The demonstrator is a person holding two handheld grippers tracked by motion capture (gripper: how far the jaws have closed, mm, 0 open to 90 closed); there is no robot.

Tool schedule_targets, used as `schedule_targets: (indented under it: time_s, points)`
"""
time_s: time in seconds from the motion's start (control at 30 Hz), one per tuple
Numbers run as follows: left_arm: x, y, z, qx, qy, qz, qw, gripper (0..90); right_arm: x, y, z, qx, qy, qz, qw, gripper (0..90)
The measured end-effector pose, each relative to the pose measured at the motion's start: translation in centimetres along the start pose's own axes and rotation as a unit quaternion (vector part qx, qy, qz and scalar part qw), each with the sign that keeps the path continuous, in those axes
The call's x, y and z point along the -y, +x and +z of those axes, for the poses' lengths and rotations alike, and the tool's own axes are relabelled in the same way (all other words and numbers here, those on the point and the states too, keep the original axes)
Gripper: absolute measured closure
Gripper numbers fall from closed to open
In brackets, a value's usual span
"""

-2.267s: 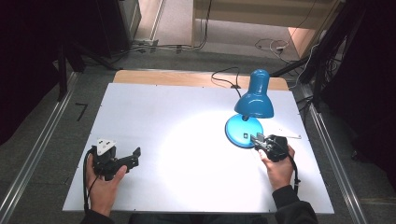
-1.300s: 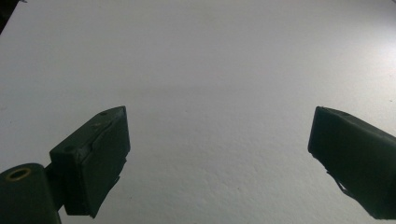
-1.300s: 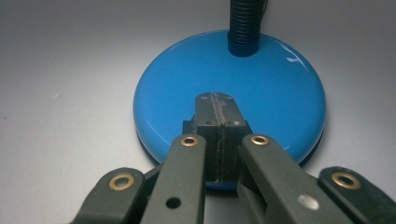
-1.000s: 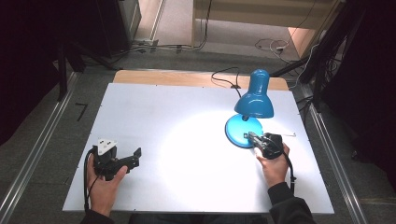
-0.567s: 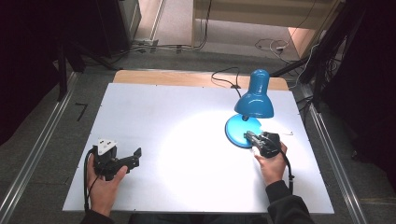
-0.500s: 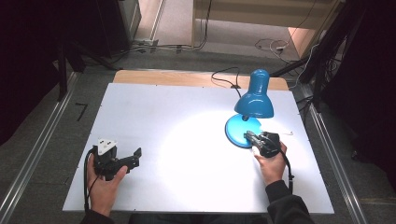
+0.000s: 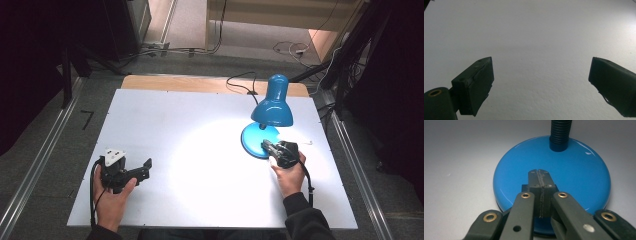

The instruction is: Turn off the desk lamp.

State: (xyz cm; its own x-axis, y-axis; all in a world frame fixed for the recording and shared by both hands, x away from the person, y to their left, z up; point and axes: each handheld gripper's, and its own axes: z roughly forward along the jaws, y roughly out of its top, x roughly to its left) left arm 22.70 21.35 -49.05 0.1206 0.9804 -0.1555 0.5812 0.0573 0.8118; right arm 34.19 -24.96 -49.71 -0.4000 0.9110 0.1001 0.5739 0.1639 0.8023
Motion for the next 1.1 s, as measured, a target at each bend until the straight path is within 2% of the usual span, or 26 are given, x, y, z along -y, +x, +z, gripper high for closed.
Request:
schedule_targets:
  time_s: [0.63,0.9,0.97,1.03,1.1]
  points:
    - [0.01,-0.08,0.05,0.001,0.000,0.000,1.0000,6.8,-0.04,0.04,0.14,-0.001,-0.003,-0.006,1.0000,88.1]
    - [0.00,-0.08,0.00,0.003,0.000,0.000,1.0000,6.9,-0.15,0.25,0.35,0.003,-0.005,-0.013,0.9999,88.2]
    - [0.00,-0.08,-0.01,0.003,0.000,0.001,1.0000,6.9,-0.09,0.13,0.61,0.014,-0.006,-0.017,0.9997,88.3]
    - [0.00,-0.05,-0.03,0.003,-0.001,-0.001,1.0000,6.8,-0.18,-0.09,0.76,0.011,-0.009,-0.006,0.9999,88.3]
    - [0.00,0.01,-0.01,0.002,0.001,-0.001,1.0000,6.9,-0.21,-0.02,0.87,0.012,-0.011,-0.009,0.9998,88.2]
